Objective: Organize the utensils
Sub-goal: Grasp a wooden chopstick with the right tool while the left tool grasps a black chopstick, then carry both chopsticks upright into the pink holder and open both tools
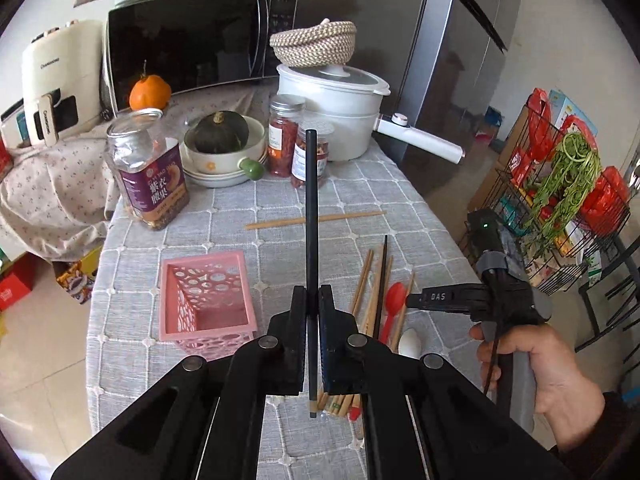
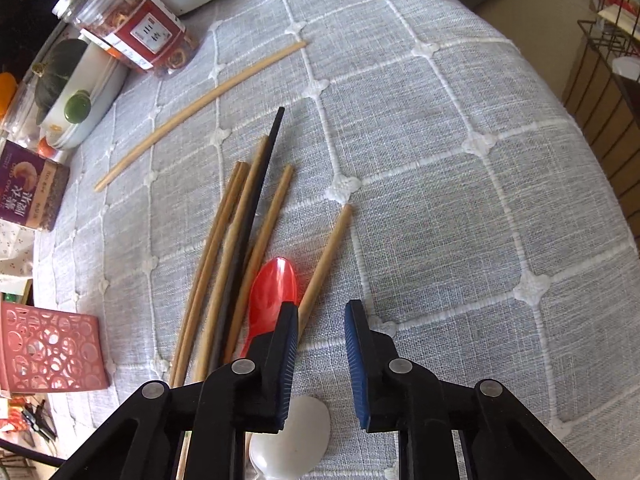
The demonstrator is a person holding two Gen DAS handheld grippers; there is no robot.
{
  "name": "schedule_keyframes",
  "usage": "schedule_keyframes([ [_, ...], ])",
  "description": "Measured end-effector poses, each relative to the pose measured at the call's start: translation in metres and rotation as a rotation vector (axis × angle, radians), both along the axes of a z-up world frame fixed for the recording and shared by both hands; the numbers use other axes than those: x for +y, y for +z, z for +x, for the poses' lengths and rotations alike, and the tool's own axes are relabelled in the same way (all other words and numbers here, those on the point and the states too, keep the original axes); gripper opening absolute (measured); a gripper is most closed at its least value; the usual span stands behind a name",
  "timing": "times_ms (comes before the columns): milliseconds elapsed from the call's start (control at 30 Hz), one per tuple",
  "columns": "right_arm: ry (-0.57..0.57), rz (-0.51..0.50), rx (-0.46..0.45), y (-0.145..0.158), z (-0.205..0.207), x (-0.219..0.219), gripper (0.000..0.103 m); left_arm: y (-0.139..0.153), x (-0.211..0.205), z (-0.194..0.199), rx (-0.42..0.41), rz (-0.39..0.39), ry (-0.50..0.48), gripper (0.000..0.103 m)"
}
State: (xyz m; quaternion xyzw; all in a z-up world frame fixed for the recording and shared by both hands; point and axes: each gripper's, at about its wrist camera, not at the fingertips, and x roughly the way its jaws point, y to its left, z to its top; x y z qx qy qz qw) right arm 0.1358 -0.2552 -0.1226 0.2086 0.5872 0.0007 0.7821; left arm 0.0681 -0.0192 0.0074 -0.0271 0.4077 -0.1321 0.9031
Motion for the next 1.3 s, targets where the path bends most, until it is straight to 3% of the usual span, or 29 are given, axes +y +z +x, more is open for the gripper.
schedule_keyframes([
  [333, 0.013, -0.133, 0.035, 0.0, 0.004, 0.036, 0.013, 0.003, 0.027, -0.006, -0.015, -0.009, 0.013, 0.006],
  [500, -0.08, -0.026, 0.026, -0.003, 0.002, 0.021, 0.006, 0.004, 0.035, -0.009, -0.02, -0.016, 0.018, 0.005],
  [600, -0.103, 0.096, 0.009, -0.005, 0.0, 0.01, 0.006, 0.008, 0.038, -0.012, -0.033, -0.024, 0.013, 0.005],
  [700, -0.113, 0.133, -0.026, 0.005, -0.005, 0.003, 0.006, 0.016, 0.04, -0.017, -0.053, -0.034, 0.007, 0.006],
  [933, -0.046, 0.167, -0.224, 0.068, -0.034, 0.014, 0.006, 0.047, 0.051, -0.036, -0.152, -0.076, 0.03, 0.005],
  [1167, 0.051, 0.086, -0.441, 0.123, -0.066, 0.049, 0.006, 0.081, 0.07, -0.052, -0.313, -0.119, 0.129, 0.005],
  [1300, 0.084, 0.079, -0.56, 0.151, -0.075, 0.06, 0.006, 0.086, 0.08, -0.046, -0.349, -0.121, 0.176, 0.005],
])
